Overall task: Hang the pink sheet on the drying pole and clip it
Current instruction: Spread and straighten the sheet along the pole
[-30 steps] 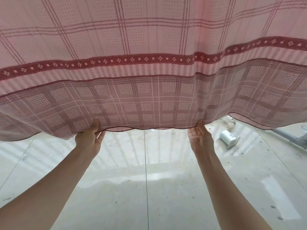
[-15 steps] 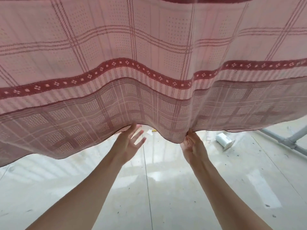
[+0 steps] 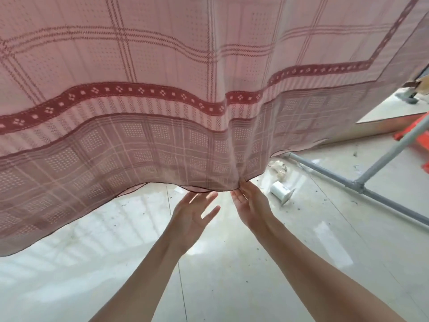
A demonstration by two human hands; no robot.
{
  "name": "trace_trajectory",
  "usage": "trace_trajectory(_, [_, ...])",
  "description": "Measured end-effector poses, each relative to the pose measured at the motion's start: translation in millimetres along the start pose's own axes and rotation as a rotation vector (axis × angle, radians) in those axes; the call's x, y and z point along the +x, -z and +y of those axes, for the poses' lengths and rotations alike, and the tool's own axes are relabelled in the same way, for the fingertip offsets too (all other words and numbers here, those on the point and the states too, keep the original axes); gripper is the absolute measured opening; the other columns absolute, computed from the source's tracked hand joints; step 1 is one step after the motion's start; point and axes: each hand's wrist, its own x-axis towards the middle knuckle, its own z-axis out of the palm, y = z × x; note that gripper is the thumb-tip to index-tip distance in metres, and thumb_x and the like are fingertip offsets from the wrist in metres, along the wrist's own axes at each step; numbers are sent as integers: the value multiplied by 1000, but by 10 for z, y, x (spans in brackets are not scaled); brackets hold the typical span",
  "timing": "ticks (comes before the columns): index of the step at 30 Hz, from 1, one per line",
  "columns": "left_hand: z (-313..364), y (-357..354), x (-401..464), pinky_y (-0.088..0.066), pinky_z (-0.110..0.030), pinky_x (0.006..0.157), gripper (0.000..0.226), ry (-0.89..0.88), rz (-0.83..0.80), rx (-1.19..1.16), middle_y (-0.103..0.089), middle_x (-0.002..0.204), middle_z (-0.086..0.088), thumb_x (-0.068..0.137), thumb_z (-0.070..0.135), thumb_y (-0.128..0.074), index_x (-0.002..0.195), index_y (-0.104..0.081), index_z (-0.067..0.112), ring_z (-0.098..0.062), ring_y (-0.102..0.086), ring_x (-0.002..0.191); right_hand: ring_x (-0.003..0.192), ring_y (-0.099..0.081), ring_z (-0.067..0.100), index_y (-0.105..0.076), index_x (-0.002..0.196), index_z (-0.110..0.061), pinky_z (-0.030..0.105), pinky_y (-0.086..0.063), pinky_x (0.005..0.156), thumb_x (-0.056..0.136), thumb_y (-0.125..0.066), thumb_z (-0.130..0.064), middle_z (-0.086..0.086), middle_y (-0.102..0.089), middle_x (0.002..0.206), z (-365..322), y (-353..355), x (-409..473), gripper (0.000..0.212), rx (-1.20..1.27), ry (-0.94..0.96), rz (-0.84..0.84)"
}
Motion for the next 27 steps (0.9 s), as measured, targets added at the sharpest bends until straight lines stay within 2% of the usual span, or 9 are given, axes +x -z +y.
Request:
trace_trajectory(2, [-43, -99, -34, -42, -42, 99, 32, 13, -27, 103, -62, 121, 0, 83, -1, -54, 109, -57, 17, -18, -53, 118, 95, -64, 14, -63, 96, -2, 30, -42, 97, 90, -53, -1, 6, -70, 96, -30, 3, -9, 12, -4, -1, -12])
trace_trajectory(6, [-153, -291, -41, -46, -33, 89, 19, 0, 63, 166, -65, 97, 4, 75, 17, -71, 93, -64, 16, -18, -55, 105, 101, -65, 19, -59, 111, 4, 29, -47, 93, 89, -54, -1, 12, -67, 110, -22, 64, -21, 23, -35, -38, -68])
trace_trajectory(9, [-204, -373, -5, -46, -31, 86, 10, -41, 142, 77, -71, 87, 3, 88, 16, -57, 91, -66, 11, -17, -58, 101, 93, -63, 19, -62, 93, -4, 27, -48, 89, 87, -54, -1, 9, -63, 95, -77, 98, -58, 10, -29, -128, -133])
trace_trajectory(11, [-201, -380, 13, -47, -33, 88, 15, -74, 162, 40, -70, 99, 1, 91, 16, -53, 99, -64, 10, -17, -59, 105, 96, -60, 22, -62, 84, -8, 31, -46, 92, 87, -55, -7, 8, -60, 95, -156, 122, -43, 8, 24, -195, -188])
trace_trajectory(14, [-223, -394, 30, -45, -37, 92, 20, -101, 211, 40, -64, 111, -3, 93, 16, -49, 108, -59, 10, -16, -59, 108, 111, -57, 29, -64, 99, -14, 42, -43, 97, 89, -58, -28, 8, -60, 115, -354, 194, 34, 18, 92, -217, -234])
trace_trajectory(17, [-244, -483, 30, -49, -37, 88, 19, -155, 260, -16, -69, 102, -2, 95, 11, -45, 109, -57, 11, -13, -66, 93, 114, -56, 29, -62, 108, -12, 47, -41, 100, 88, -57, -36, 7, -59, 124, -697, 305, 157, 31, 177, -193, -259])
trace_trajectory(20, [-252, -588, 47, -51, -35, 81, 18, -256, 368, -94, -73, 85, -2, 95, 7, -41, 105, -56, 10, -13, -70, 82, 116, -56, 29, -63, 109, -10, 50, -39, 102, 92, -51, -33, 8, -64, 120, -1139, 472, 349, 30, 297, -126, -290])
trace_trajectory(24, [-308, -693, 72, -44, -36, 88, 9, -354, 563, -154, -73, 71, 1, 95, 13, -48, 96, -56, 11, -16, -62, 90, 110, -61, 20, -62, 105, -14, 43, -47, 97, 93, -51, -30, 1, -68, 104, -1608, 743, 576, 22, 309, -65, -246])
trace_trajectory(27, [-419, -804, 96, -43, -33, 94, 13, -424, 617, -210, -69, 92, 1, 93, 24, -51, 100, -55, 14, -14, -58, 101, 102, -62, 16, -62, 103, -18, 33, -54, 77, 88, -59, -30, -1, -65, 104, -1859, 1010, 686, 19, 193, -72, -152])
